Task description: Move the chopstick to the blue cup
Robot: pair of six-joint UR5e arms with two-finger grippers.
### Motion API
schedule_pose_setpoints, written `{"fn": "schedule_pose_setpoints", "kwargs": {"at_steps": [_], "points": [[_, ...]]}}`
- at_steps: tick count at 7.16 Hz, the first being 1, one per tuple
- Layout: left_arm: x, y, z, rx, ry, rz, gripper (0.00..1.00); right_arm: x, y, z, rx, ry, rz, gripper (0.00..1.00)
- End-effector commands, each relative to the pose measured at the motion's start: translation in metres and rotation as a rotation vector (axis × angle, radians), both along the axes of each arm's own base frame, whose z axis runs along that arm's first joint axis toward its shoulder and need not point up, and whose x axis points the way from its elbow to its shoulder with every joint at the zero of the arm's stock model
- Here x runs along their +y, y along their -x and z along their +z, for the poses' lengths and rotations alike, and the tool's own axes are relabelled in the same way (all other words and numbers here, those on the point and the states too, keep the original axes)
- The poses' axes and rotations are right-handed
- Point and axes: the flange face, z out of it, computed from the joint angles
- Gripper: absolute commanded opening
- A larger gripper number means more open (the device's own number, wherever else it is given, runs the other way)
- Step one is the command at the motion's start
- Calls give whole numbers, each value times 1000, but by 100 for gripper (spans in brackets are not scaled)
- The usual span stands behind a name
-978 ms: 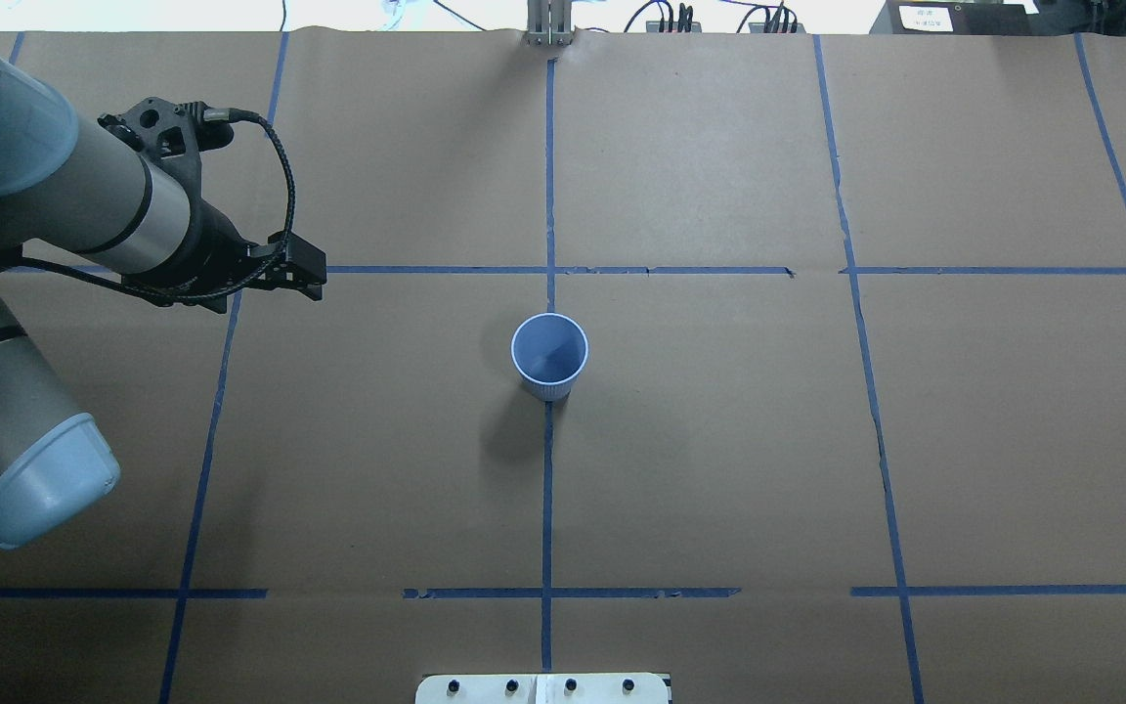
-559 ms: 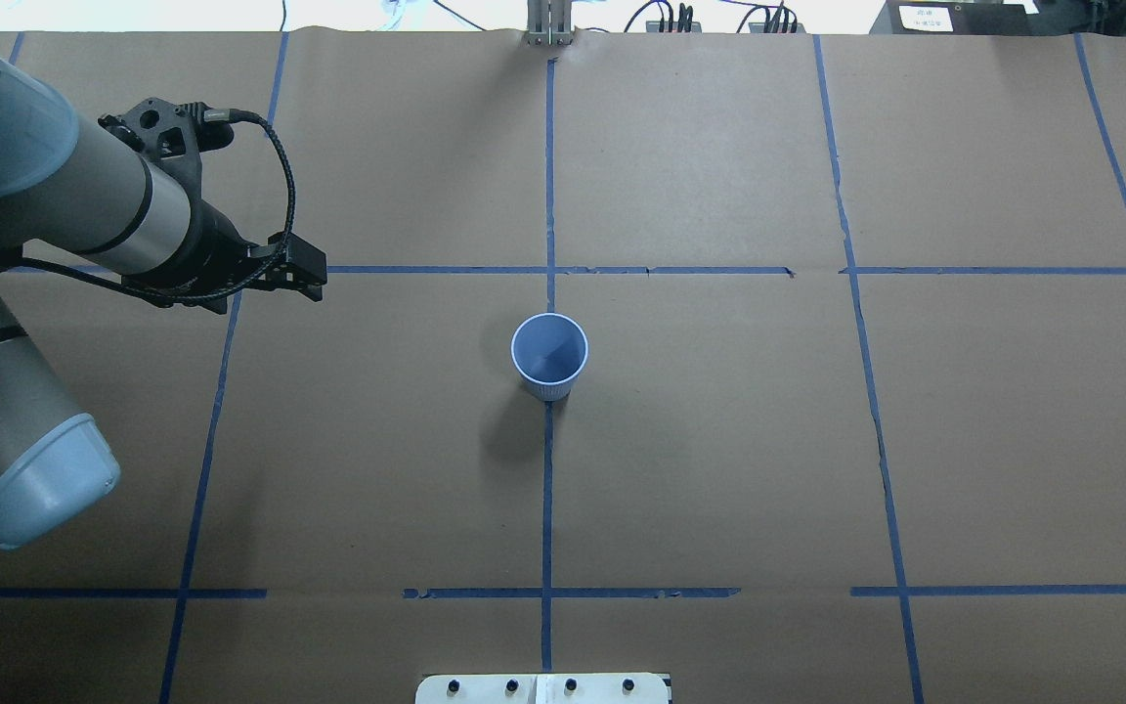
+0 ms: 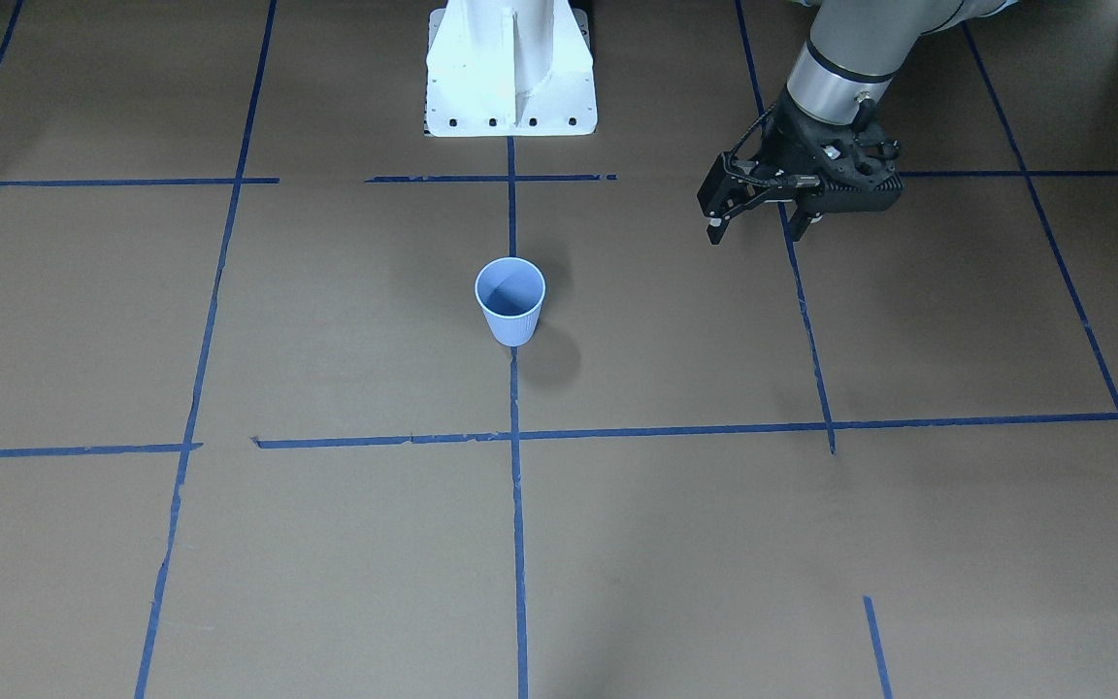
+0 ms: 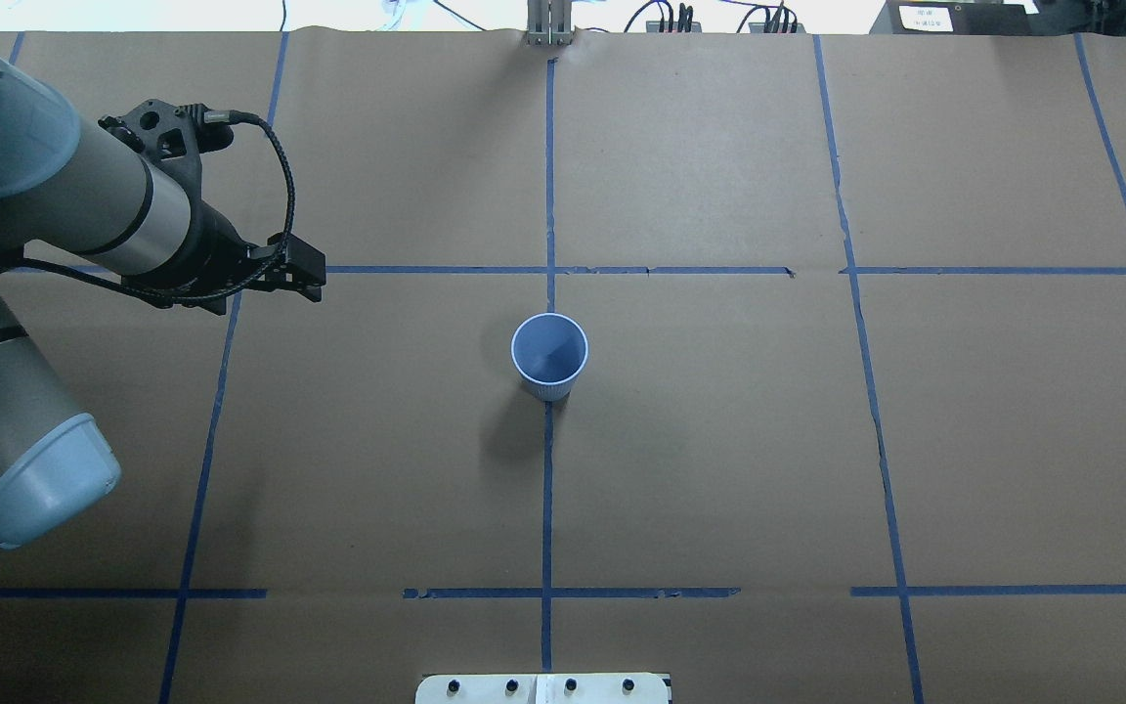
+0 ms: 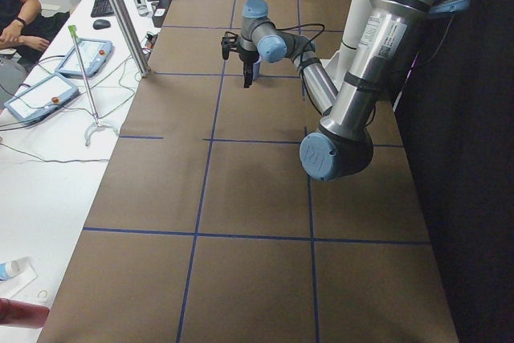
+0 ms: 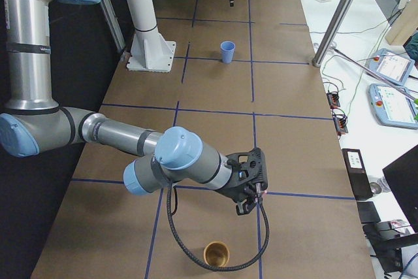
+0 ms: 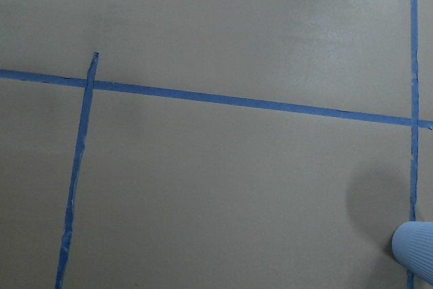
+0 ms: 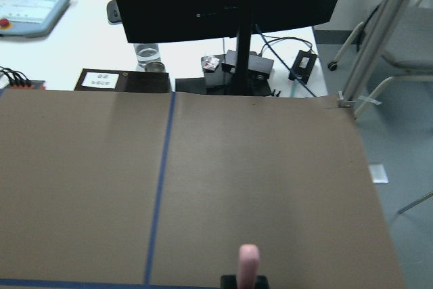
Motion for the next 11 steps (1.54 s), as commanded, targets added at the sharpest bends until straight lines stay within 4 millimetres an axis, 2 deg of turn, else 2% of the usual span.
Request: {"fn": "schedule_pose_setpoints", "kwargs": {"at_steps": [1,2,4,5,6,7,8,9,10,11], "points": [[0,1,4,-5,5,-2,100,-45,99,-100,-207,58,-35,0],[0,1,7,-10,6,-2,100,-75,150,-157,-291,78,-62,0],[-1,1,8,-13,6,-3,100,-124,234,-252,-407,87,-128,0],[-1,1,10,-17,9,-3,100,-137,280,-300,-482,124,-117,0],[-1,1,14,-22,13,-2,100,-136,329,-340,-533,138,-105,0],[-1,0,15,-23,15,-3,100,-122,377,-368,-563,130,-97,1],[-1,0,15,-23,15,-1,100,-102,412,-390,-564,143,-90,1],[-1,0,14,-22,14,-1,100,-83,437,-428,-553,139,-93,1],[-2,0,15,-24,15,-4,100,-57,470,-456,-539,155,-84,1],[-2,0,15,-24,15,-4,100,-28,511,-464,-526,136,-69,1]]}}
